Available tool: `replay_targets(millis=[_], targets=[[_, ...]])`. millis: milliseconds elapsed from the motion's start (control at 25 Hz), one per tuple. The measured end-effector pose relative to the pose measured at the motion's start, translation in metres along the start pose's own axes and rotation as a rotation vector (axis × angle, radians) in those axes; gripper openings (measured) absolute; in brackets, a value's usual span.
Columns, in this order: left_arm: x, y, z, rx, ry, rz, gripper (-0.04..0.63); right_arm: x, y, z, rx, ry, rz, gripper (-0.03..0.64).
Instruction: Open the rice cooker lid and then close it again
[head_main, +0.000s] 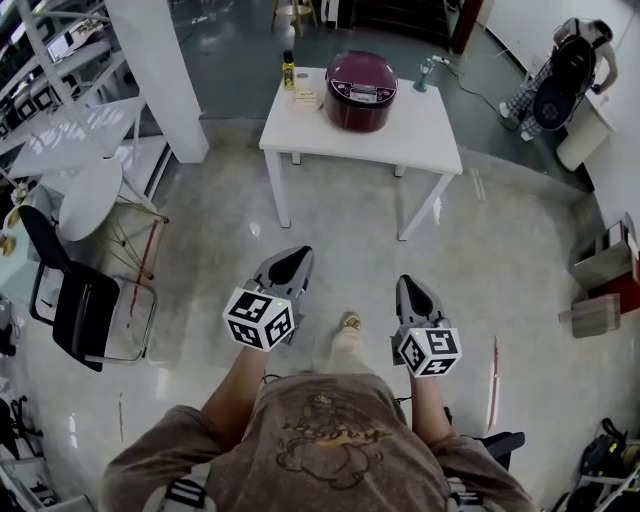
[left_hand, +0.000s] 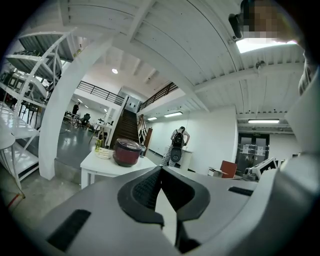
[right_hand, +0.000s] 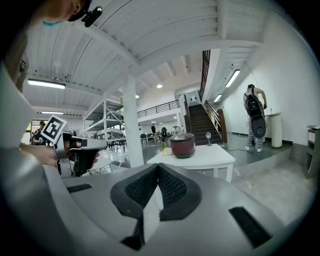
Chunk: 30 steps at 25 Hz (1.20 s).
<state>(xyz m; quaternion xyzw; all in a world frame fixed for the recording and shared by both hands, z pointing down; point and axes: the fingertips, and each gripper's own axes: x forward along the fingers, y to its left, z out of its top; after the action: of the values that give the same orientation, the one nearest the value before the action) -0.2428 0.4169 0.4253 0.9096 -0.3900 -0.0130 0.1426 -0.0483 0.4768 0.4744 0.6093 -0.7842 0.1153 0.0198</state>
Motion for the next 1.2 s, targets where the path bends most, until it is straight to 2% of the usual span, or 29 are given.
replay_targets(millis=[640,1200], targets=[[0.131,0.059,0.034,-0.024,-0.018,0.062,0.021,0.142,-0.071,0.04,-0.013,0.033,0.096,0.003],[0.241,0.086,0.055,-0.029,-0.047,0.14,0.021,0.232,-0.152,0.073,-0.028,0.038,0.171,0.003]])
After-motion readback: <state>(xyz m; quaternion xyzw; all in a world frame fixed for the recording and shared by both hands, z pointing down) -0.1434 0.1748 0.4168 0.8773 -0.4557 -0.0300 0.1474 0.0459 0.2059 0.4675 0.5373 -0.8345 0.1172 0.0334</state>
